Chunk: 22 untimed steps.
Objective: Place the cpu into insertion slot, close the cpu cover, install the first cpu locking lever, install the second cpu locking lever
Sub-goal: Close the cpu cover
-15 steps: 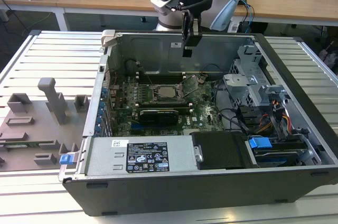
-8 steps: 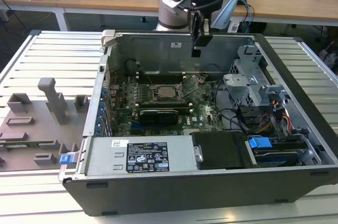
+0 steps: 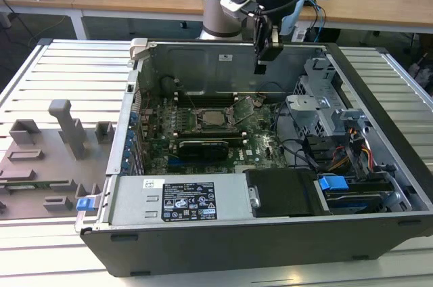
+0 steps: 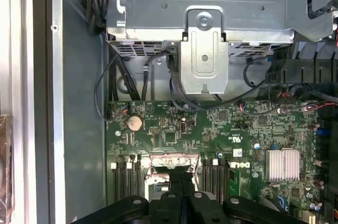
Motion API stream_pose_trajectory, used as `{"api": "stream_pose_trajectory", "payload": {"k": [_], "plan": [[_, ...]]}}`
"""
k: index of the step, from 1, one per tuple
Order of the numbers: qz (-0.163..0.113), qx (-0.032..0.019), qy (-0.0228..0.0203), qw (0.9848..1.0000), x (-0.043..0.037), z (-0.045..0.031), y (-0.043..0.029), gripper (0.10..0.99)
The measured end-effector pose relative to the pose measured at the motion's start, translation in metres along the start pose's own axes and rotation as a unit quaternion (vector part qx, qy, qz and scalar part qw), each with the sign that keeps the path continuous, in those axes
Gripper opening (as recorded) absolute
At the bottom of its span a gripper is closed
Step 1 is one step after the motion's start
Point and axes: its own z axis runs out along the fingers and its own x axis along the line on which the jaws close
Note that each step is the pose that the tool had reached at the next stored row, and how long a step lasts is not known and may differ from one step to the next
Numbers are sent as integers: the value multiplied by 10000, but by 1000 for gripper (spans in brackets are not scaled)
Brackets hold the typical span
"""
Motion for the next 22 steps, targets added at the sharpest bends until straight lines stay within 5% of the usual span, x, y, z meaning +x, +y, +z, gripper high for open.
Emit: {"api": "stream_pose_trajectory", "payload": {"k": [22], "plan": [[0, 1, 0, 10000, 9, 158, 34, 106]]}}
